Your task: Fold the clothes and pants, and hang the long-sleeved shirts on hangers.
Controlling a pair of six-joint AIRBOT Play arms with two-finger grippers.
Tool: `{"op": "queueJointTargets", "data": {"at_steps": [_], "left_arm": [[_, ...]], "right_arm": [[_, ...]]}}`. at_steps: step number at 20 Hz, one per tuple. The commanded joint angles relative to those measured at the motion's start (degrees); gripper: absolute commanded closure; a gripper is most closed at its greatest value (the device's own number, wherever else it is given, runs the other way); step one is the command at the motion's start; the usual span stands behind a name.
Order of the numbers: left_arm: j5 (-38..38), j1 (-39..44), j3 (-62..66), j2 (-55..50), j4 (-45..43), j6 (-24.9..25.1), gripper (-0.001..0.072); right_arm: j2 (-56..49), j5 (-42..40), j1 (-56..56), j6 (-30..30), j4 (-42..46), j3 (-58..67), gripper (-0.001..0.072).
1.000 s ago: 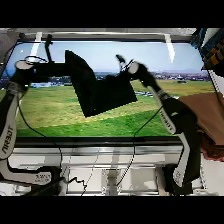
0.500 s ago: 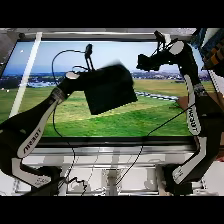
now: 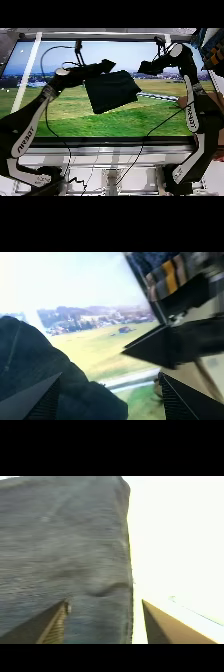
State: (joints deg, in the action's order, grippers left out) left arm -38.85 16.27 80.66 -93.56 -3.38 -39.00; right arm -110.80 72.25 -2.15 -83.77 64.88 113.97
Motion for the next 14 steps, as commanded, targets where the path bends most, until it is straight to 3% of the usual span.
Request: {"op": "queueJointTargets", "data": {"at_steps": [1,3,4,8,14], "left_arm": [[-12.13,-6.32,0.0,0.68,0.0,-3.34,0.0022],[-15.58,-8.61,0.0,0.68,0.04,-3.67,0.0022],[-16.28,-9.29,0.0,0.68,0.02,-3.65,0.0022],[-16.33,-9.53,0.0,0.68,0.02,-3.63,0.0022],[-16.33,-8.96,0.0,0.66,0.02,-3.63,0.0022]], "right_arm": [[-5.33,0.61,1.42,0.9,-5.31,0.07,0.008],[-7.72,0.02,1.44,3.82,-11.52,0.07,0.0067],[-8.46,-0.2,1.11,4.72,-13.07,0.07,0.0026],[-10.91,-1.51,0.2,3.3,-6.82,0.07,0.0018],[-14.25,-0.55,0.15,2.86,-10.86,0.07,0.0019]]}}
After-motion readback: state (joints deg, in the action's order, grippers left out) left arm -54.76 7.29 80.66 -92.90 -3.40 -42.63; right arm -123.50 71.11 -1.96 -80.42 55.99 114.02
